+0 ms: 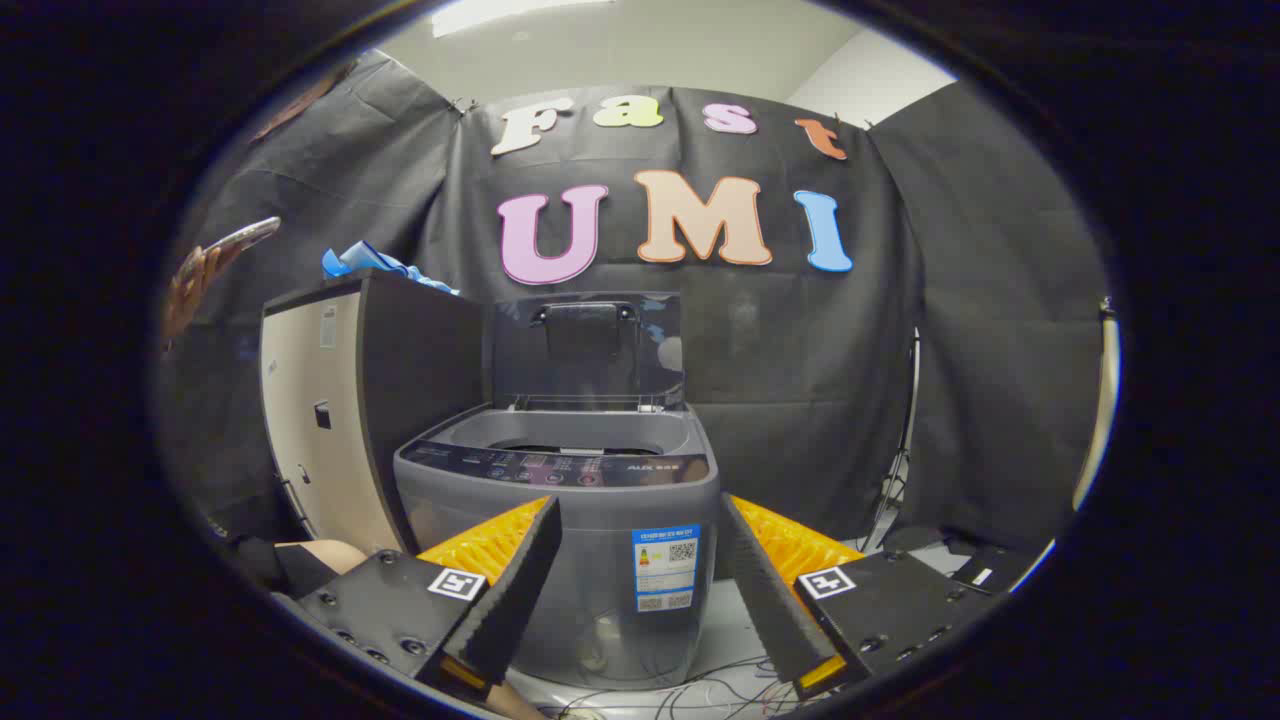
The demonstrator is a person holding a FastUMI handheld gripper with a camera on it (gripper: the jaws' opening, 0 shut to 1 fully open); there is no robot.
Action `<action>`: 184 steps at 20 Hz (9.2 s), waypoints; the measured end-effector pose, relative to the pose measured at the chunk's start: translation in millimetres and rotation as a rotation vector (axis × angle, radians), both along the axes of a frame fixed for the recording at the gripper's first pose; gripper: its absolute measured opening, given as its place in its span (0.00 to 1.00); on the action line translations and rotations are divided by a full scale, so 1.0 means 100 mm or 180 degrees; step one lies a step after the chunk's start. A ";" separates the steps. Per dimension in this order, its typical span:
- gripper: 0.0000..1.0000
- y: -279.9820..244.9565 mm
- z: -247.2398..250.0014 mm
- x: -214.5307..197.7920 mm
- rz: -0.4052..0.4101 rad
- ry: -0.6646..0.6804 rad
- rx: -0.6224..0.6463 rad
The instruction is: Put the clothes into the washing machine and then close the washing machine lid.
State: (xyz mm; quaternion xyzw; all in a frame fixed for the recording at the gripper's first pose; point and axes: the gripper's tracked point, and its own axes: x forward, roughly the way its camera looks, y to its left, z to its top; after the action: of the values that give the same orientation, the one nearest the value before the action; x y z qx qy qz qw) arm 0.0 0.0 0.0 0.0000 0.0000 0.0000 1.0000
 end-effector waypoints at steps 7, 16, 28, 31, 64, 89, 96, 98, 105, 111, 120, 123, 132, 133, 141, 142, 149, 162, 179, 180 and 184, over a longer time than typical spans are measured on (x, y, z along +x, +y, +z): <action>0.98 0.00 0.00 0.00 0.0000 0.0000 0.0000; 0.98 0.00 0.00 0.00 -0.0001 -0.0001 0.0000; 0.98 0.00 0.00 0.00 0.0000 -0.0002 0.0000; 0.98 0.00 0.00 0.00 0.0001 -0.0002 0.0000; 0.98 0.00 0.01 0.04 -0.0008 -0.0042 0.0000; 0.98 0.03 0.19 0.06 -0.0042 0.0011 -0.0012; 0.98 0.02 0.21 0.04 -0.0059 -0.0001 -0.0008; 0.98 0.03 0.20 0.04 -0.0059 -0.0001 -0.0010; 0.98 0.03 0.21 0.05 -0.0061 -0.0001 -0.0010; 0.98 0.03 0.21 0.05 -0.0062 -0.0001 -0.0010; 0.98 0.04 0.21 0.05 -0.0061 -0.0002 -0.0011; 0.98 0.04 0.22 0.06 -0.0061 -0.0004 -0.0012; 0.98 0.04 0.21 0.05 -0.0060 -0.0004 -0.0012; 0.98 0.04 0.21 0.06 -0.0060 -0.0005 -0.0012; 0.98 0.04 0.28 0.05 -0.0099 -0.0062 0.0028; 0.98 0.09 0.37 0.06 -0.0094 -0.0110 0.0102; 0.98 0.63 1.37 0.54 0.0021 -0.0206 0.0377; 0.98 3.26 2.89 1.53 0.1702 -0.0070 0.0329; 0.98 4.39 2.20 2.31 0.1880 0.0798 -0.0782; 0.98 4.40 2.19 2.31 0.1868 0.0805 -0.0757; 0.98 4.43 2.08 2.31 0.1881 0.0956 -0.0543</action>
State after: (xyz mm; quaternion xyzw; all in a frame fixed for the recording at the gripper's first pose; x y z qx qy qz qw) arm 231.0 443.1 208.1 -0.0837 0.1472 0.2897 0.9420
